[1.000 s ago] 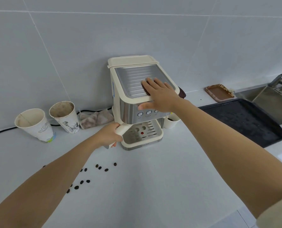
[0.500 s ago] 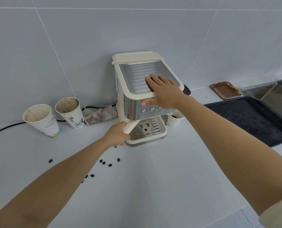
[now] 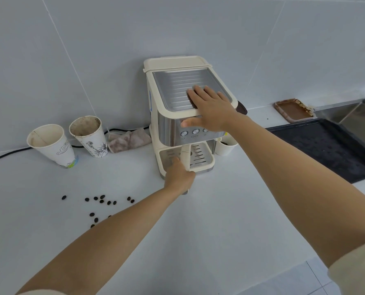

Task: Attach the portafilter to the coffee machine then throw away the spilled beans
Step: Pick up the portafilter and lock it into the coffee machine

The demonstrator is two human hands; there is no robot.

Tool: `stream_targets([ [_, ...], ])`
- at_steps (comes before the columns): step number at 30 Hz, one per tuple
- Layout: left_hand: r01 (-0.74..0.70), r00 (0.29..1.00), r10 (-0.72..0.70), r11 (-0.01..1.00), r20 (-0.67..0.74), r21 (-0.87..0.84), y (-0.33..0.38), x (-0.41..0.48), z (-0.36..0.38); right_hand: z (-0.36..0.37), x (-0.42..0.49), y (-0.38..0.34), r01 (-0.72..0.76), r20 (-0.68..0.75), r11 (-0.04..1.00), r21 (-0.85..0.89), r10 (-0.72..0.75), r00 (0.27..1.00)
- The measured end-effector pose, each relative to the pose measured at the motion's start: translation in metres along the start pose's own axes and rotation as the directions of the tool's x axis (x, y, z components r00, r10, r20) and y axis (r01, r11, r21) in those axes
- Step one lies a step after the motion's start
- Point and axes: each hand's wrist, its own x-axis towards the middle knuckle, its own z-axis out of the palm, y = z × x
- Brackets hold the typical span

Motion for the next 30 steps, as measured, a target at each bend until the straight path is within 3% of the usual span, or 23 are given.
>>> stream_targets([
  [5,0.137,0.990,-0.137,0.955,0.018,-0.264,0.006,0.000,0.009,0.001,0.000,-0.001,-0.007,0.012,1.000,-0.008,0.007,1.000],
  [16,0.145,0.973,-0.204,0.908,-0.111,-0.394,0.015,0.001,0.050,0.003,0.002,0.000,-0.011,0.019,1.000,0.000,0.011,1.000],
  [26,0.103,0.985,-0.144,0.931,-0.093,-0.351,0.016,-0.002,0.045,0.003,0.001,-0.001,-0.016,-0.001,1.000,0.000,0.016,1.000],
  [28,0.065,0.993,-0.089,0.961,-0.076,-0.267,0.017,-0.004,0.040,0.003,0.000,-0.001,-0.017,0.001,1.000,0.007,0.017,1.000],
  [30,0.019,0.999,-0.023,0.997,-0.044,-0.079,0.016,-0.006,0.033,0.002,-0.001,-0.001,-0.025,0.008,0.999,0.020,0.024,1.000],
])
